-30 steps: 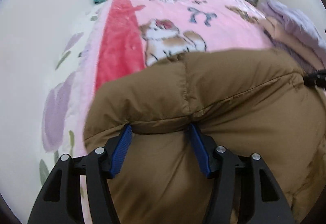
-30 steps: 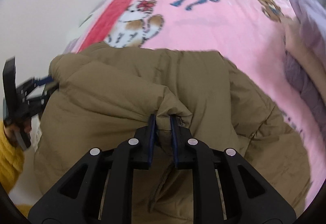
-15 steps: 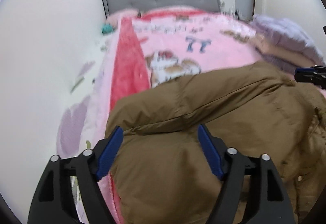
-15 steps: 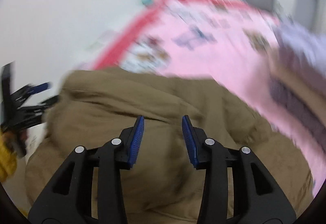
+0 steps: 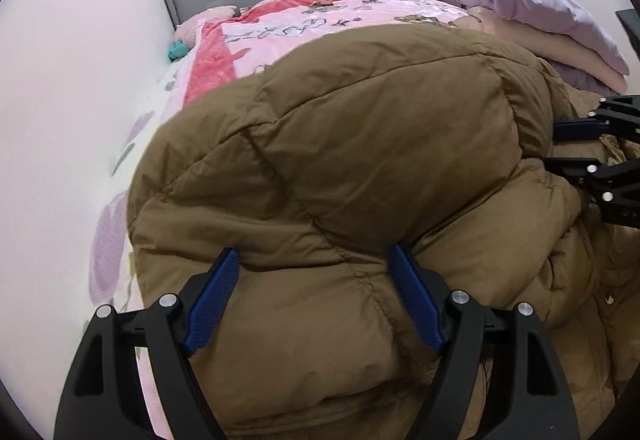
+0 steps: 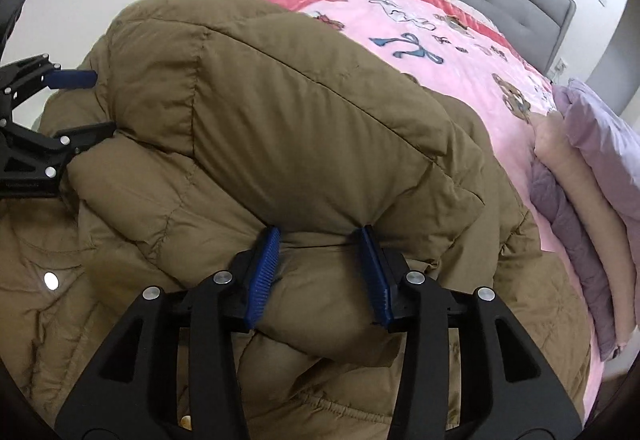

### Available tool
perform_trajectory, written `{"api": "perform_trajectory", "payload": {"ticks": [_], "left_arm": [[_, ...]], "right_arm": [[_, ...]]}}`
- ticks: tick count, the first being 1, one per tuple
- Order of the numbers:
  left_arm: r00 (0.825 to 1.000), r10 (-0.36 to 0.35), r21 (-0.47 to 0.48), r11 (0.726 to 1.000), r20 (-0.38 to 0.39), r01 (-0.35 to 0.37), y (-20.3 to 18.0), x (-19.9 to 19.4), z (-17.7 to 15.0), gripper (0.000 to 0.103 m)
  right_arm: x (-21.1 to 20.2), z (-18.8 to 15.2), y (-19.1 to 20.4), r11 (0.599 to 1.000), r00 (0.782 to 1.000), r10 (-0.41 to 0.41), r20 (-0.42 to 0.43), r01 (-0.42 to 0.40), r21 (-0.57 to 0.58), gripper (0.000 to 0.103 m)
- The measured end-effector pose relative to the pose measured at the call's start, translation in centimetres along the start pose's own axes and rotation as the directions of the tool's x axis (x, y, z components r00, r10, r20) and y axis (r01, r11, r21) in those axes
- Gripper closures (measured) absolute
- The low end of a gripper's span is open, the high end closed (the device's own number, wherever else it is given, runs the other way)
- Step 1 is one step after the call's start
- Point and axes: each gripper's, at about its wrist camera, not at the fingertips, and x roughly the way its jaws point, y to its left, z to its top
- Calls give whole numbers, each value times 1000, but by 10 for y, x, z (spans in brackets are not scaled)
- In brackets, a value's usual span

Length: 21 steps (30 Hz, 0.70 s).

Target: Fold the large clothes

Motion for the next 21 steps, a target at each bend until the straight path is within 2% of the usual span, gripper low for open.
{"api": "perform_trajectory", "payload": {"ticks": [1,3,4,5,7,9,10,11,13,14,16,18,20,21], "left_arm": [[1000,18,-5,1000,5,-18,-1,-4,2,26],[998,58,-35,998,31,-57,0,-15,9,26],[992,111,-63,992,62,-107,-1,-26,12,26],[978,181,-101,980,99,-172,-5,-41,18,26],[968,205,-138,973,142,-185,-17,-60,29,26],[970,174,-133,979,167,-153,-36,-70,45,21],[974,141,-114,986,179,-122,-50,-70,54,21],[975,113,-94,991,189,-96,-60,-69,60,21],[979,76,-22,997,188,-74,-94,-55,75,21],[982,64,17,998,175,-68,-111,-46,80,21],[990,62,74,995,124,-71,-137,-28,88,21],[997,53,88,994,61,-58,-158,-19,91,21],[999,34,92,995,23,-36,-172,-10,90,21],[999,46,98,994,17,-48,-176,-8,88,21]], "right_arm": [[-7,1,-4,999,1000,-7,8,7,32,56],[-21,1,-12,994,997,-58,46,53,97,34],[-36,-3,-20,981,987,-140,75,128,148,32],[-46,-9,-28,967,978,-187,88,167,191,31],[-66,-24,-55,925,969,-230,87,190,329,28],[-82,-53,-96,828,970,-241,43,182,531,24],[-92,-79,-123,736,966,-258,7,192,649,24],[-98,-97,-138,674,961,-276,-15,204,709,24],[-113,-146,-171,508,941,-329,-86,253,823,24],[-123,-180,-190,399,928,-352,-121,266,877,24],[-135,-235,-215,223,911,-373,-179,275,935,24],[-144,-298,-237,19,903,-356,-241,265,964,26],[-147,-338,-247,-93,904,-344,-252,234,968,26],[-149,-355,-248,-128,904,-346,-250,218,967,27]]}}
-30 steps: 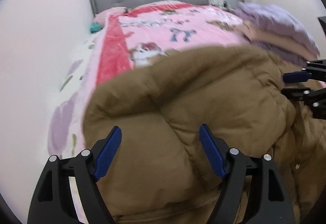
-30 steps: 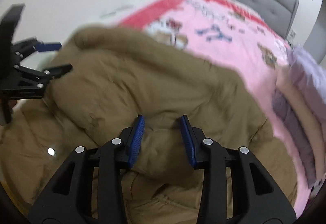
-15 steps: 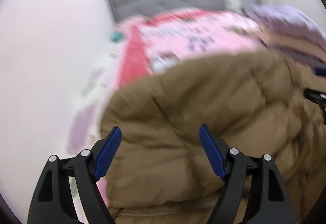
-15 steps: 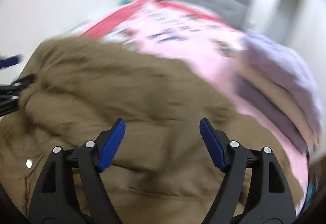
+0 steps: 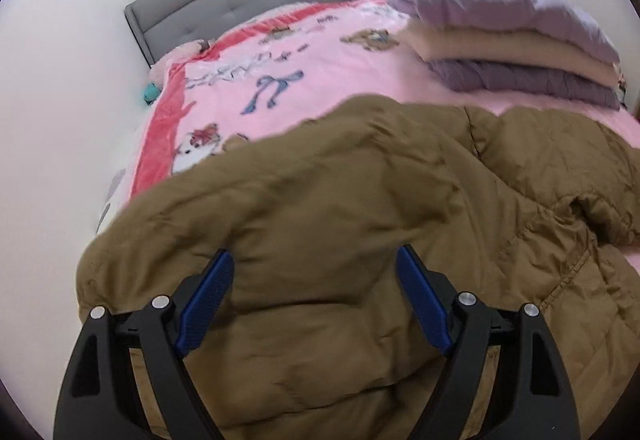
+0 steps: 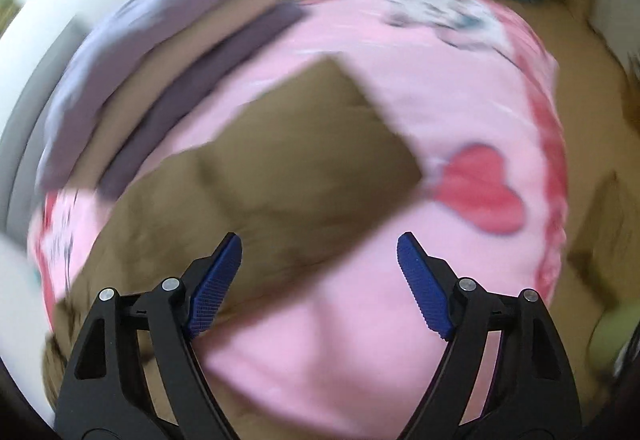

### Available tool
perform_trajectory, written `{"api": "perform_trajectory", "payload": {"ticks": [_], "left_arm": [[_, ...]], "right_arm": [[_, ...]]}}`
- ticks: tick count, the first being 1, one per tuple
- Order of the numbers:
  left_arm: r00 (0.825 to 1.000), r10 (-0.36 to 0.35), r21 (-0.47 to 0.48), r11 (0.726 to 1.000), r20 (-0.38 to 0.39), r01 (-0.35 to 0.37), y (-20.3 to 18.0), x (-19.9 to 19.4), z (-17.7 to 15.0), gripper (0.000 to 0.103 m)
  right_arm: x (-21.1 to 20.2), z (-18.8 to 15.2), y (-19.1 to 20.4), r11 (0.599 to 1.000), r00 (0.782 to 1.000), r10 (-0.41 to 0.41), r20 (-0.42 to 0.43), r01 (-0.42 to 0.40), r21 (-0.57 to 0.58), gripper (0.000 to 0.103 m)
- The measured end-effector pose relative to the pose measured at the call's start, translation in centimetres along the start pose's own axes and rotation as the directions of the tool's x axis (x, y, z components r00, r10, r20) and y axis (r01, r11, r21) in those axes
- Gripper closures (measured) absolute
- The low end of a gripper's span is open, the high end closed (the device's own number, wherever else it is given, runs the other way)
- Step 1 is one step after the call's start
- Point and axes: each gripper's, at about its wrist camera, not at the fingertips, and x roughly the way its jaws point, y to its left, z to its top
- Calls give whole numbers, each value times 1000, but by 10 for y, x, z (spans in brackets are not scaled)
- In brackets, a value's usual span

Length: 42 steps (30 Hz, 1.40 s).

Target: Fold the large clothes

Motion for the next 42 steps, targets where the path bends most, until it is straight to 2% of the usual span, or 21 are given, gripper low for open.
{"api": "perform_trajectory", "payload": {"ticks": [3,7,12,13,14,16,17,18,20,22,24,27,29,31,32,33,34,36,37,40,42], "left_arm": [[1000,19,-5,1000,-21,-19,-5,9,-1,21],[999,18,-10,1000,-41,-19,-2,15,0,21],[998,27,0,1000,-59,-27,-4,15,1,21],[998,24,-3,1000,-64,-24,-5,15,1,21],[997,22,-10,1000,-70,-23,-5,15,2,21],[997,26,-15,1000,-76,-27,-7,16,4,21],[997,29,-15,999,-77,-30,-7,16,3,21],[997,31,-17,999,-76,-32,-8,16,3,21],[997,31,-22,999,-66,-33,-9,16,0,21],[998,27,-29,999,-54,-29,-8,15,-4,21],[999,21,-37,999,-41,-23,-6,13,-7,21],[999,0,-67,998,-38,-3,-1,7,-10,21],[999,-22,-79,997,-34,19,1,1,-12,21],[999,-50,-80,996,-18,48,6,-10,-17,21],[999,-50,-78,996,-11,50,8,-14,-19,21],[999,-50,-68,996,5,50,12,-22,-24,21],[998,-56,-57,997,11,56,14,-28,-28,21],[997,-68,-40,997,29,69,21,-39,-37,21],[997,-71,-42,997,44,72,28,-47,-44,21],[994,-73,-91,993,76,80,56,-65,-66,21],[997,-26,-115,993,75,35,75,-74,-83,21]], "right_arm": [[16,9,-24,997,999,24,24,-25,70,27],[43,17,-33,989,999,50,-5,-48,139,28],[58,20,-43,973,996,93,19,-95,211,27],[60,23,-43,970,994,109,25,-112,217,30],[59,26,-44,961,988,149,35,-153,229,42],[56,31,-46,943,980,197,43,-201,267,53],[54,34,-44,941,977,206,49,-211,265,65],[50,37,-40,940,974,220,54,-227,254,78],[34,45,-26,940,963,260,64,-268,211,88],[15,52,-8,941,952,297,77,-306,146,88],[-14,59,31,944,942,331,62,-331,-8,89],[-52,58,89,902,926,378,21,-363,-235,91],[-78,50,134,833,900,436,-23,-413,-368,92],[-105,33,181,743,874,480,-77,-451,-494,92],[-122,17,217,654,847,514,-135,-490,-577,92],[-132,5,236,602,832,528,-170,-508,-616,92],[-145,-16,267,510,804,549,-229,-539,-670,92],[-164,-48,303,375,750,583,-312,-589,-715,93],[-174,-71,327,288,706,601,-375,-629,-722,93],[-185,-127,374,98,613,599,-516,-695,-712,93],[-187,-162,396,10,577,580,-575,-711,-703,93]]}}
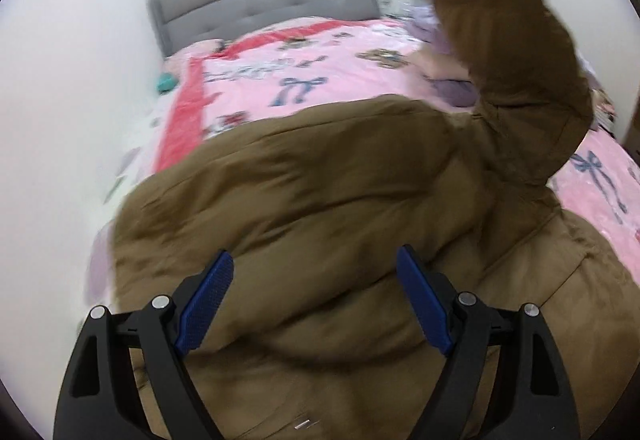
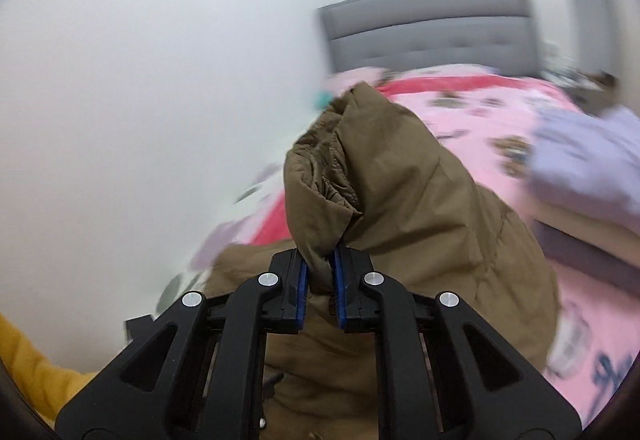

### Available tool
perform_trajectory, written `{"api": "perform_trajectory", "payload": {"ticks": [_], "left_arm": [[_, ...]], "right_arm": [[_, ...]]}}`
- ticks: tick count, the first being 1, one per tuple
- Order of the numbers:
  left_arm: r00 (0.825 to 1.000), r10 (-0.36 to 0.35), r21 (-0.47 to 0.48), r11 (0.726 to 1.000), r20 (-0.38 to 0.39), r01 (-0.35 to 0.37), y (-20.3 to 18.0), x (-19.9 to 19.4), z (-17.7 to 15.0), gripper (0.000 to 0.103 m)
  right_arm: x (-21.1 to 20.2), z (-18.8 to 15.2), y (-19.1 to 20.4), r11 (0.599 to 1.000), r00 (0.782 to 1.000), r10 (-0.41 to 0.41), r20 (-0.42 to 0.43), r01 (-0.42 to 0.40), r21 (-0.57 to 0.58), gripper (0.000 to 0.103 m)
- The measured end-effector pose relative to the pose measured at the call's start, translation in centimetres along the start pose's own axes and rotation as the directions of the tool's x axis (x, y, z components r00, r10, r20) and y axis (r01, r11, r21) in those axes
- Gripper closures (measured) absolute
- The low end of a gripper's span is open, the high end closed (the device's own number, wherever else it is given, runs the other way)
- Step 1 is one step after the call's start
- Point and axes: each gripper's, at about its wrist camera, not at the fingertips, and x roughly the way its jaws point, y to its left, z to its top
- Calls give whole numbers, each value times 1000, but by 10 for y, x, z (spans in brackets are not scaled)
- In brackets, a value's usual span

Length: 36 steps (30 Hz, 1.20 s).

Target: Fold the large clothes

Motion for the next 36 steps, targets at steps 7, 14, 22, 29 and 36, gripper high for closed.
{"api": "perform_trajectory", "payload": {"ticks": [7,14,22,29,36], "left_arm": [[995,84,-80,993,-59,-89,58,-11,-47,21],[987,138,-125,981,-86,-148,84,-16,-85,21],[986,151,-133,978,-76,-160,106,-22,-92,21],[997,-37,-253,966,61,51,139,-26,-51,14],[968,-210,-250,938,140,239,151,7,12,14]], "right_arm": [[111,-38,71,978,971,108,-213,-142,-155,93],[162,-94,120,914,924,81,-373,-218,-342,93],[178,-118,124,895,889,85,-451,-267,-357,77],[100,-86,81,944,929,226,-293,-283,-168,42],[29,-73,-33,985,973,-160,-166,169,46,41]]}}
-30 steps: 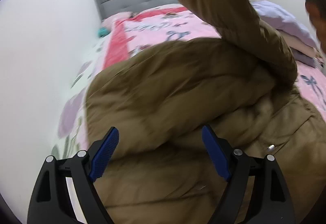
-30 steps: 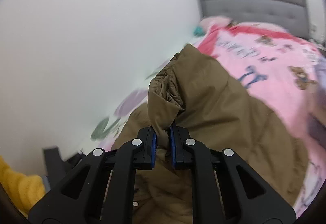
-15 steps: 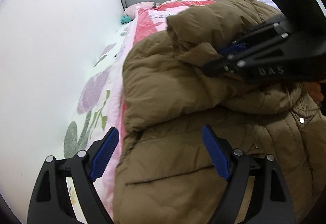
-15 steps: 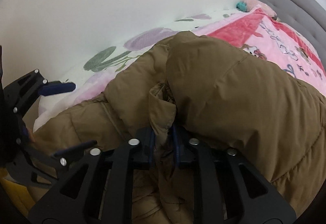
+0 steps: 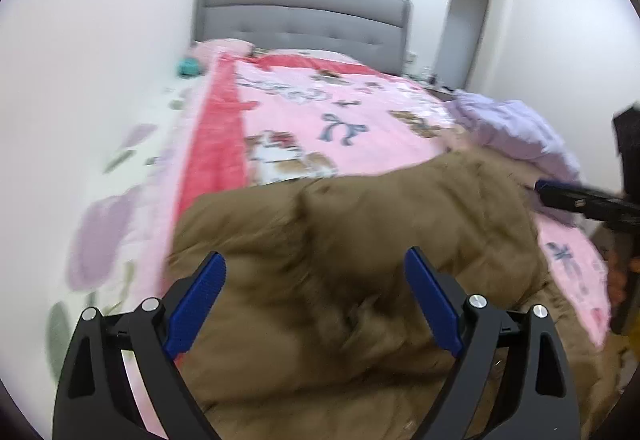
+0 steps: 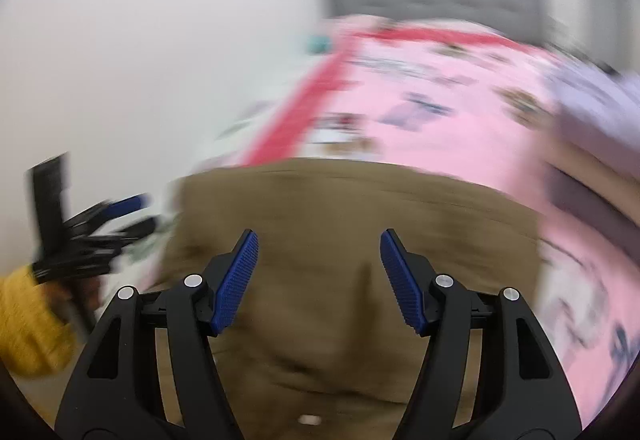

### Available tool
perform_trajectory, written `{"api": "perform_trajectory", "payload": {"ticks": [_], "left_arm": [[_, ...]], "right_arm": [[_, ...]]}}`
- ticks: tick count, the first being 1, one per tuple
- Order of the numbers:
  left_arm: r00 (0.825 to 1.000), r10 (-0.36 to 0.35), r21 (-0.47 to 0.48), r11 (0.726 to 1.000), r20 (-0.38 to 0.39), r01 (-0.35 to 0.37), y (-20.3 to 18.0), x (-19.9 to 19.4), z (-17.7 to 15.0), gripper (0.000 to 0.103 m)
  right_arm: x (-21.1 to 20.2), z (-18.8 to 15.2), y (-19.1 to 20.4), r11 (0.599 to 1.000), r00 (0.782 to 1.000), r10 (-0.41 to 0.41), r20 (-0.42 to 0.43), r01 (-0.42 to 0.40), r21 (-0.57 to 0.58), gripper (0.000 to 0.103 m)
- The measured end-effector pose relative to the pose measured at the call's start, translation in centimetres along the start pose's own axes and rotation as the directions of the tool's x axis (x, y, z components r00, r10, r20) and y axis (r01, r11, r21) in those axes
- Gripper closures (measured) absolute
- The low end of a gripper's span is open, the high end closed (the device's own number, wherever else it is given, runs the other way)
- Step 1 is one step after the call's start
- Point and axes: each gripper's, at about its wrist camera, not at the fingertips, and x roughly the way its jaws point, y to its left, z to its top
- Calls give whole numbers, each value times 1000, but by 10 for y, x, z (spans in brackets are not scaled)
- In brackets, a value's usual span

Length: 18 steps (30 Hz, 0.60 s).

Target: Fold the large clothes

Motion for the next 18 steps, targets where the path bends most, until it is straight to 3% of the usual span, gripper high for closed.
{"api": "perform_trajectory", "payload": {"ticks": [3,5,7,8,11,13,15,17,18], "left_arm": [[998,-52,-15,999,-36,52,-1,22,9,14],[996,-82,-30,996,-45,81,-4,28,13,15],[988,-145,-76,987,-56,140,-4,29,13,37],[982,-169,-100,982,-83,161,-4,34,13,52],[979,-175,-142,977,-104,159,-1,45,11,63],[976,-191,-177,969,-101,171,1,48,9,75],[980,-178,-174,972,-89,161,-3,45,10,92],[986,-135,-133,984,-99,121,-11,42,13,96],[987,-127,-102,988,-100,117,-12,38,17,97]], "right_arm": [[-5,-1,-47,992,996,-89,8,88,94,41],[-5,2,-61,986,989,-146,6,145,85,40],[-1,3,-68,979,981,-194,-7,194,64,38],[1,2,-74,978,981,-195,-16,196,72,37],[11,1,-83,982,986,-156,-57,161,97,37],[22,1,-89,982,985,-146,-89,155,104,38],[30,3,-98,980,988,-124,-97,137,144,55],[38,7,-115,971,994,-38,-107,62,231,71],[41,9,-121,965,994,-18,-110,46,258,73]]}}
